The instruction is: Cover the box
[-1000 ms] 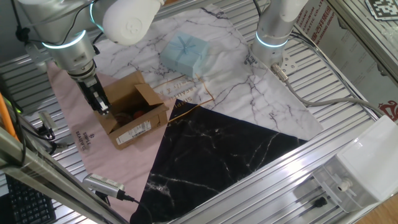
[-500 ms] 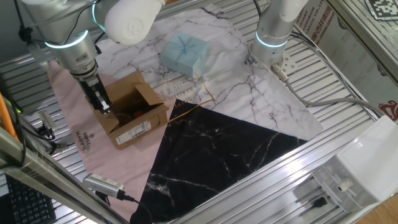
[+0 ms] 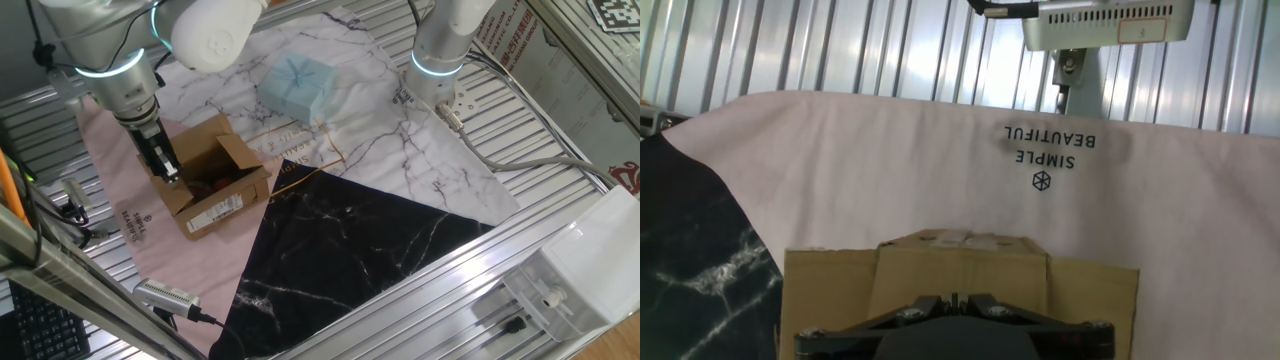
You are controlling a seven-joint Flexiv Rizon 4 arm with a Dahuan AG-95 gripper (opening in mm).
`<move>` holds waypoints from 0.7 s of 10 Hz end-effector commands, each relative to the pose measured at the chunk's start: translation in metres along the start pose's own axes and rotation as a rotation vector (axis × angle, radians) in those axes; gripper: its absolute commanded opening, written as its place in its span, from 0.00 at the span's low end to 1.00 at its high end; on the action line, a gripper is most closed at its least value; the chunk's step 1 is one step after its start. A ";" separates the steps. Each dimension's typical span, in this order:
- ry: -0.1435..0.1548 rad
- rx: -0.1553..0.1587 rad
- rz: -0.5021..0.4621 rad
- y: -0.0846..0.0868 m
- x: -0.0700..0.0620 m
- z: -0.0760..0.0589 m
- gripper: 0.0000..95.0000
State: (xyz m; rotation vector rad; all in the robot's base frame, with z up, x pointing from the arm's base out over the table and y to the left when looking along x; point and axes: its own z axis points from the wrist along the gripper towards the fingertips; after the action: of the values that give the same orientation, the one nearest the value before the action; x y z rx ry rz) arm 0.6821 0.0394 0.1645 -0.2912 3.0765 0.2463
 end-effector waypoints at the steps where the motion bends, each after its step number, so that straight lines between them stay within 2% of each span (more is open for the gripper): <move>1: -0.005 0.002 -0.002 -0.001 0.002 0.003 0.00; 7: -0.008 0.001 -0.001 -0.001 0.000 0.008 0.00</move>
State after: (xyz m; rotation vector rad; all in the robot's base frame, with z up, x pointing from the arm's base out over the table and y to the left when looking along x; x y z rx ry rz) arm 0.6837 0.0403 0.1560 -0.2910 3.0702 0.2455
